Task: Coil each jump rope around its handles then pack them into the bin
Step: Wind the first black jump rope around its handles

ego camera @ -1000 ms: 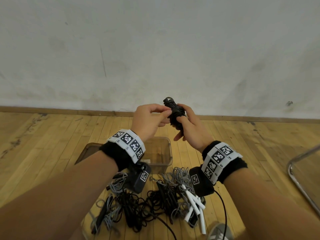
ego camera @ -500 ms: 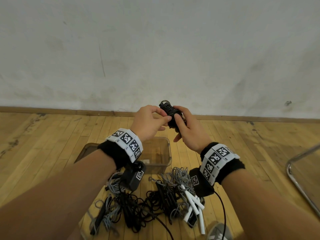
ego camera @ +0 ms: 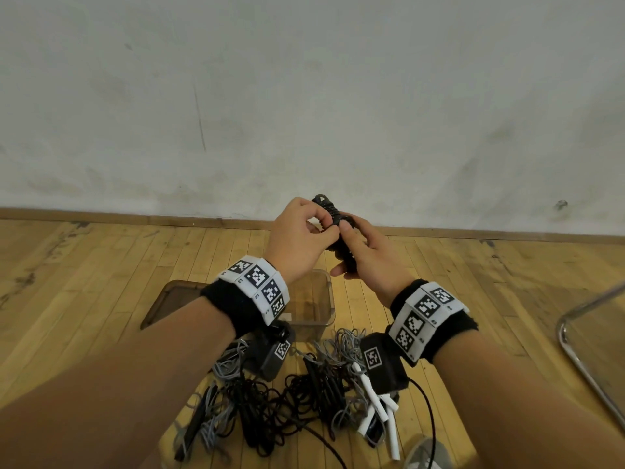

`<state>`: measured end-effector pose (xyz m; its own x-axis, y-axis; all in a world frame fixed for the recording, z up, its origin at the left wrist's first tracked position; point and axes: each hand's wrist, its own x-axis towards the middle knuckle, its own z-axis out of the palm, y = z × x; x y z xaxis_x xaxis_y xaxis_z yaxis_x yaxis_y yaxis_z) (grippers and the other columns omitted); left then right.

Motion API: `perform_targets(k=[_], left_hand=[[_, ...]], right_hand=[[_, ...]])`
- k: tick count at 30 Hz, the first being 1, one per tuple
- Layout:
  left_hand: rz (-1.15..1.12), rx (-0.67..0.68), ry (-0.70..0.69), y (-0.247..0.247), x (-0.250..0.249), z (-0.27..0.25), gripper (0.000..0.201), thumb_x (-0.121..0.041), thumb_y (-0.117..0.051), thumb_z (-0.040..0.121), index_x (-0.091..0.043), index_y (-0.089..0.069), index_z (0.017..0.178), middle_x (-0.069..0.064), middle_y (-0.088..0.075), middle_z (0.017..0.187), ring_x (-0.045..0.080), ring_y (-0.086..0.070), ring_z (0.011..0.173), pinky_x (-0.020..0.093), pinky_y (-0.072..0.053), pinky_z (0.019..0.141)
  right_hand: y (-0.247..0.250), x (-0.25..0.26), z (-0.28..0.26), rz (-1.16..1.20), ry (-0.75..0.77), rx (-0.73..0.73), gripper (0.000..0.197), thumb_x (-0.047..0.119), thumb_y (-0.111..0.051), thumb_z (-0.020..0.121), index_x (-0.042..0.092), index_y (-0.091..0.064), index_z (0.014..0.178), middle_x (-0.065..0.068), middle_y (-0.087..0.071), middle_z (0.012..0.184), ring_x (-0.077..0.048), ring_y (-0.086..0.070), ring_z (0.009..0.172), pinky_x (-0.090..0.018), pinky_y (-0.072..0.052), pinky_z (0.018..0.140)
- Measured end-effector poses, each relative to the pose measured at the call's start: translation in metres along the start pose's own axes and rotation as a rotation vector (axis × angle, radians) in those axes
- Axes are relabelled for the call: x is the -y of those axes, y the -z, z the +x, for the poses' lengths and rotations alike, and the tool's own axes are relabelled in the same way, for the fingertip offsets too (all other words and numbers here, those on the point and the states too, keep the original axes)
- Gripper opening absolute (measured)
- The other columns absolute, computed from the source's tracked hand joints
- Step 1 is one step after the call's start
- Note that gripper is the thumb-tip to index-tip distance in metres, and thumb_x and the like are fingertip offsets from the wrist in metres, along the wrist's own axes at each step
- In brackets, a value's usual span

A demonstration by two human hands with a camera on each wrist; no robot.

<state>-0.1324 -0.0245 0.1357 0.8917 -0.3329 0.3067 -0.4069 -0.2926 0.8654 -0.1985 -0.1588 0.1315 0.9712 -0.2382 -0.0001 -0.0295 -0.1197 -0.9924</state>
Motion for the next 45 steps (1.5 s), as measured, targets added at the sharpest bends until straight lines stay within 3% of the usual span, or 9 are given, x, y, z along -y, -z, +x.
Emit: perform_targets(k=[6,11,17,23,26,34,39,42,45], left_hand=[[-0.027,0.057,-0.048,0.002,0.001,-0.004,0.027,-0.024,-0.086,0.077,-0.032,-0.061,0.083,-0.012,-0.062,0.107,0.007,-0.066,0.078,0.013,-0.046,0.069],[0.003,-0.053,-0.090,0.003,0.000,-0.004,0.018,-0.024,-0.086,0.078,-0.024,-0.069,0.085,-0.012,-0.065,0.098,0.008,-0.066,0.087,0.036,-0.059,0.079],[0.118,-0.112,-0.179,0.001,0.005,-0.003,0.012,-0.027,-0.081,0.083,-0.022,-0.073,0.089,-0.015,-0.069,0.094,0.002,-0.068,0.086,0.038,-0.061,0.074],[0.211,-0.093,-0.229,-0.001,0.009,-0.005,0.008,-0.023,-0.074,0.088,-0.024,-0.067,0.086,-0.017,-0.074,0.109,0.004,-0.070,0.078,0.036,-0.061,0.069],[0.248,-0.073,-0.241,0.000,0.008,-0.005,0.010,-0.024,-0.071,0.090,-0.024,-0.062,0.085,-0.019,-0.074,0.106,0.000,-0.067,0.072,0.034,-0.059,0.068],[0.331,-0.129,-0.313,-0.004,0.005,-0.003,0.023,-0.019,-0.070,0.089,-0.028,-0.051,0.081,-0.009,-0.076,0.096,0.013,-0.069,0.074,0.038,-0.057,0.070],[0.277,-0.108,-0.276,-0.004,0.010,-0.004,0.007,-0.019,-0.071,0.090,-0.020,-0.064,0.094,-0.013,-0.075,0.096,0.009,-0.068,0.067,0.033,-0.058,0.068],[0.212,-0.091,-0.291,-0.004,0.012,-0.003,0.025,-0.016,-0.071,0.089,-0.028,-0.074,0.111,-0.014,-0.073,0.102,0.004,-0.066,0.065,0.027,-0.057,0.072],[0.174,-0.083,-0.279,-0.003,0.011,0.000,0.021,-0.014,-0.074,0.091,-0.026,-0.079,0.107,-0.009,-0.067,0.105,0.000,-0.062,0.064,0.018,-0.055,0.069]], right_hand=[[0.002,0.001,0.001,0.210,-0.103,-0.010,0.035,0.041,-0.059,0.100,0.028,-0.053,0.131,0.004,-0.077,0.093,-0.016,-0.067,0.066,-0.027,-0.054,0.065],[-0.001,0.002,0.001,0.260,-0.124,0.014,0.038,0.041,-0.058,0.101,0.025,-0.050,0.134,-0.005,-0.069,0.105,-0.014,-0.065,0.064,-0.028,-0.052,0.064],[-0.007,0.006,0.003,0.327,-0.162,-0.027,0.026,0.031,-0.044,0.108,0.018,-0.047,0.131,-0.010,-0.067,0.105,-0.018,-0.062,0.057,-0.029,-0.049,0.057],[-0.010,0.000,0.002,0.221,-0.157,-0.066,0.028,0.030,-0.047,0.108,0.016,-0.048,0.132,-0.010,-0.068,0.106,-0.016,-0.064,0.056,-0.028,-0.049,0.056],[-0.010,0.001,0.001,0.190,-0.153,-0.078,0.029,0.031,-0.049,0.107,0.015,-0.048,0.131,-0.009,-0.069,0.103,-0.016,-0.064,0.055,-0.028,-0.049,0.056],[-0.014,0.005,-0.004,0.144,-0.107,-0.108,0.034,0.043,-0.048,0.105,0.017,-0.047,0.127,-0.010,-0.068,0.103,-0.015,-0.063,0.054,-0.028,-0.053,0.056],[-0.015,0.004,-0.004,0.130,-0.118,-0.157,0.040,0.050,-0.056,0.100,0.016,-0.049,0.122,-0.012,-0.070,0.104,-0.016,-0.062,0.051,-0.026,-0.050,0.049],[-0.014,0.003,-0.003,0.139,-0.125,-0.181,0.036,0.045,-0.059,0.100,0.015,-0.051,0.119,-0.013,-0.070,0.104,-0.016,-0.060,0.049,-0.025,-0.048,0.047],[-0.012,0.004,0.000,0.155,-0.133,-0.209,0.033,0.042,-0.060,0.100,0.016,-0.052,0.118,-0.012,-0.069,0.102,-0.015,-0.057,0.046,-0.025,-0.046,0.047]])
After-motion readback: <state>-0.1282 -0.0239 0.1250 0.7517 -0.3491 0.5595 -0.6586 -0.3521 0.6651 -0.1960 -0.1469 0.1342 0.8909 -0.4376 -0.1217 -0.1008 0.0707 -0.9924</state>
